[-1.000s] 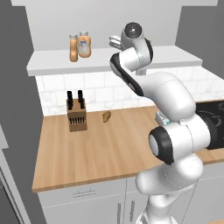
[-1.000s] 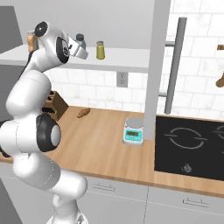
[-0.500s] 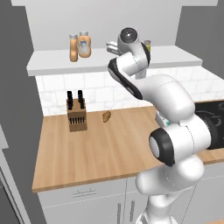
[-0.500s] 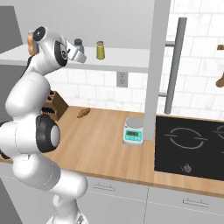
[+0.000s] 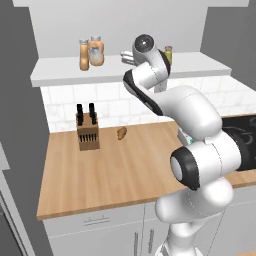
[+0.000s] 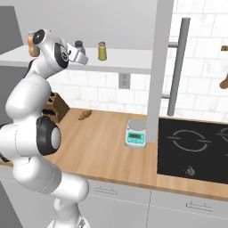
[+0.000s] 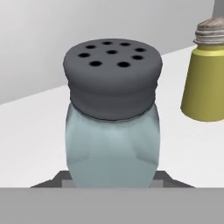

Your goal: Put the shaker and condiment bottle from the counter next to their counterparts in the cabinet.

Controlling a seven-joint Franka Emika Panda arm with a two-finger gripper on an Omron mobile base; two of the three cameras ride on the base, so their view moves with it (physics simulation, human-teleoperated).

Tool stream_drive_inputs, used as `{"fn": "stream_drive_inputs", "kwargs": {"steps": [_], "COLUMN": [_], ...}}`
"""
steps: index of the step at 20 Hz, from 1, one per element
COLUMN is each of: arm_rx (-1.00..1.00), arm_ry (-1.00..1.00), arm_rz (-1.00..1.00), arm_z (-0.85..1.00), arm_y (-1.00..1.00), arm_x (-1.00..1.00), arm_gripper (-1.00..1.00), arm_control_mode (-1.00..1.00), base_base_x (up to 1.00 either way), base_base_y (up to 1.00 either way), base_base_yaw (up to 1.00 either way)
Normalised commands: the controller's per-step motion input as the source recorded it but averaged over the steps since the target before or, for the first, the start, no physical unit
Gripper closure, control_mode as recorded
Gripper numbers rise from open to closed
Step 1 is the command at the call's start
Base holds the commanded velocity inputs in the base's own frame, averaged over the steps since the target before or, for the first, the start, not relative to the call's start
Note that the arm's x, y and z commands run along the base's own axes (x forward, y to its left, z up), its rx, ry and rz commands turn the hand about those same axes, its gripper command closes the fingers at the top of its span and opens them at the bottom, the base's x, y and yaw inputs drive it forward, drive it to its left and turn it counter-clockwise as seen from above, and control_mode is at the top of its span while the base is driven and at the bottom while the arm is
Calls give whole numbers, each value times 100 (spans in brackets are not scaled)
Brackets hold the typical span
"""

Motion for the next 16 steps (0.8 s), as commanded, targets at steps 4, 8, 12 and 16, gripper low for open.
{"fn": "stream_drive_inputs", "kwargs": {"steps": [4,8,12,16], "arm_rx": [0,1,2,2], "arm_ry": [0,0,0,1], "arm_rz": [0,0,0,0], "arm_z": [-2,0,-1,-1], "arm_y": [2,0,15,15], "arm_x": [0,0,0,0], "arm_gripper": [100,100,-100,-100], "arm_control_mode": [-100,-100,-100,-100], "base_base_x": [0,0,0,0], "base_base_y": [0,0,0,0], "base_base_yaw": [0,0,0,0]}}
